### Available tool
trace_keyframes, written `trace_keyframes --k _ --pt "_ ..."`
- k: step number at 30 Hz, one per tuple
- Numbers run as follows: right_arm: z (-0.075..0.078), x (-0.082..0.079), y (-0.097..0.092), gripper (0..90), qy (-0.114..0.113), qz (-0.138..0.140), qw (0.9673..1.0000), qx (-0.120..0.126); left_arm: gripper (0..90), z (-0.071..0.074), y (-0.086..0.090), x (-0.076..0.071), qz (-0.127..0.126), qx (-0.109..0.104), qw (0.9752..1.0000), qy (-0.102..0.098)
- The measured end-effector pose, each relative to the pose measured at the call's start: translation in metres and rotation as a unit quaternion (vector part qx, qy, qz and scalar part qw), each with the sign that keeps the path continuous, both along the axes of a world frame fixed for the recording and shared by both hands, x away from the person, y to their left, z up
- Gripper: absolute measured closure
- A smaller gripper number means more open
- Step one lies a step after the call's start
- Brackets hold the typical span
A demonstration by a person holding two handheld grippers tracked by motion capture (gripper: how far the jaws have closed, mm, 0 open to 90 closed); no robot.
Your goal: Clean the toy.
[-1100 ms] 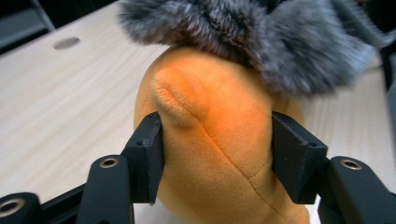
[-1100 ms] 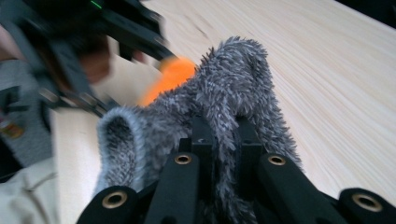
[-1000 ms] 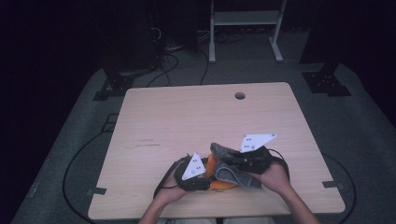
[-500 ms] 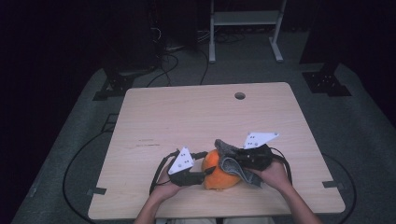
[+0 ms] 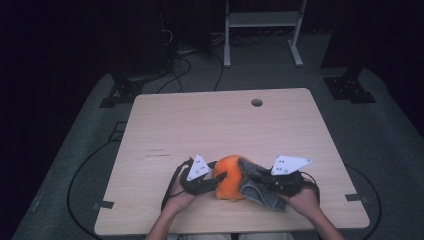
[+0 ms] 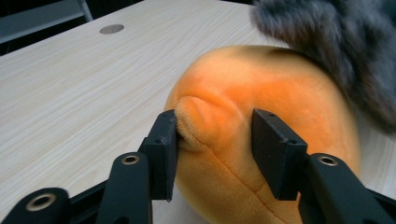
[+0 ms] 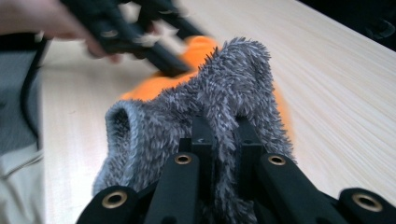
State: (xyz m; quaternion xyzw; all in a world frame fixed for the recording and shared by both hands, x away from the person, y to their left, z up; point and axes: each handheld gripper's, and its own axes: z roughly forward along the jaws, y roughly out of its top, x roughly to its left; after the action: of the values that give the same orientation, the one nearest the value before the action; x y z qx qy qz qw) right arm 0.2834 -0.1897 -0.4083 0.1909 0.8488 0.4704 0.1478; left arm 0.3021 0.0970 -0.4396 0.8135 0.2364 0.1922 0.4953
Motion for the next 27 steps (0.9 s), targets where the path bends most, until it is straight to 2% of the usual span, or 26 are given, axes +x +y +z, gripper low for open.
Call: trace_keyframes --k 2,3,4,5,6,7,9,10,11,13,14,16,19,20,21,22,23,24,25,27 --pt "-0.004 -0.001 0.011 81.7 -0.008 0.005 0.9994 -0.033 46.5 0.006 0.005 -0.001 -0.006 -0.022 0.9996 -0.013" --pt "-0.007 0.001 0.013 81.7 -0.013 0.004 0.9992 -0.038 46.1 0.008 0.007 -0.002 -0.006 -0.035 0.9990 -0.026" --pt "-0.009 0.007 0.010 81.7 -0.005 -0.001 0.9996 -0.026 48.2 0.009 0.009 -0.003 -0.007 -0.048 0.9982 -0.034" --pt "-0.009 0.007 0.010 81.7 -0.005 -0.001 0.9996 -0.026 48.2 0.009 0.008 -0.003 -0.010 -0.051 0.9981 -0.034" --pt "-0.010 0.010 0.005 81.7 -0.016 -0.014 0.9991 -0.036 54.2 0.007 0.006 -0.003 -0.017 -0.031 0.9990 -0.028" --pt "-0.010 0.010 0.005 81.7 -0.016 -0.014 0.9991 -0.036 54.2 0.004 0.002 -0.002 -0.018 -0.017 0.9994 -0.026" --pt "-0.012 0.013 -0.002 81.6 -0.019 -0.033 0.9981 -0.048 57.3 0.002 -0.001 -0.001 -0.007 -0.009 0.9998 -0.017" --pt "-0.014 0.013 -0.005 81.6 -0.023 -0.051 0.9965 -0.063 57.6 0.003 -0.001 0.001 -0.004 -0.013 0.9999 -0.010" --pt "-0.016 0.014 -0.010 81.6 -0.019 -0.066 0.9955 -0.065 57.9 0.003 0.000 0.001 -0.004 -0.013 0.9999 -0.008" --pt "-0.016 0.010 -0.015 81.7 -0.021 -0.076 0.9952 -0.058 58.4 0.001 0.000 0.002 -0.003 -0.013 0.9999 -0.003" --pt "-0.013 0.005 -0.014 81.6 -0.029 -0.065 0.9963 -0.049 58.6 0.001 0.000 0.002 -0.002 -0.014 0.9999 0.000" --pt "-0.006 -0.009 -0.003 81.6 -0.041 -0.020 0.9986 -0.028 58.6 0.000 0.000 0.003 0.001 -0.016 0.9999 0.002" --pt "-0.007 -0.016 0.018 81.6 -0.049 0.019 0.9974 -0.048 58.5 0.000 0.001 0.003 -0.003 -0.016 0.9999 0.001" --pt "-0.011 -0.015 0.024 81.6 -0.053 0.020 0.9965 -0.062 58.3 0.001 0.002 0.002 -0.006 -0.015 0.9999 0.001" --pt "-0.015 -0.013 0.025 81.6 -0.050 0.019 0.9964 -0.065 58.0 0.002 0.005 0.003 -0.008 -0.017 0.9998 0.006" --pt "-0.018 -0.009 0.023 81.6 -0.044 0.017 0.9974 -0.055 58.0 0.003 0.007 0.004 -0.012 -0.025 0.9996 0.011" --pt "-0.019 -0.007 0.019 81.6 -0.040 0.009 0.9979 -0.049 58.3 0.003 0.009 0.005 -0.017 -0.035 0.9991 0.020" --pt "-0.020 -0.004 0.010 81.5 -0.046 -0.014 0.9971 -0.058 58.7 0.003 0.009 0.006 -0.017 -0.040 0.9988 0.023" --pt "-0.020 -0.004 0.010 81.5 -0.046 -0.014 0.9971 -0.058 58.7 0.002 0.009 0.007 -0.016 -0.041 0.9987 0.024" --pt "-0.019 -0.005 0.002 81.6 -0.044 -0.035 0.9964 -0.063 59.6 0.001 0.009 0.008 -0.014 -0.040 0.9987 0.027"
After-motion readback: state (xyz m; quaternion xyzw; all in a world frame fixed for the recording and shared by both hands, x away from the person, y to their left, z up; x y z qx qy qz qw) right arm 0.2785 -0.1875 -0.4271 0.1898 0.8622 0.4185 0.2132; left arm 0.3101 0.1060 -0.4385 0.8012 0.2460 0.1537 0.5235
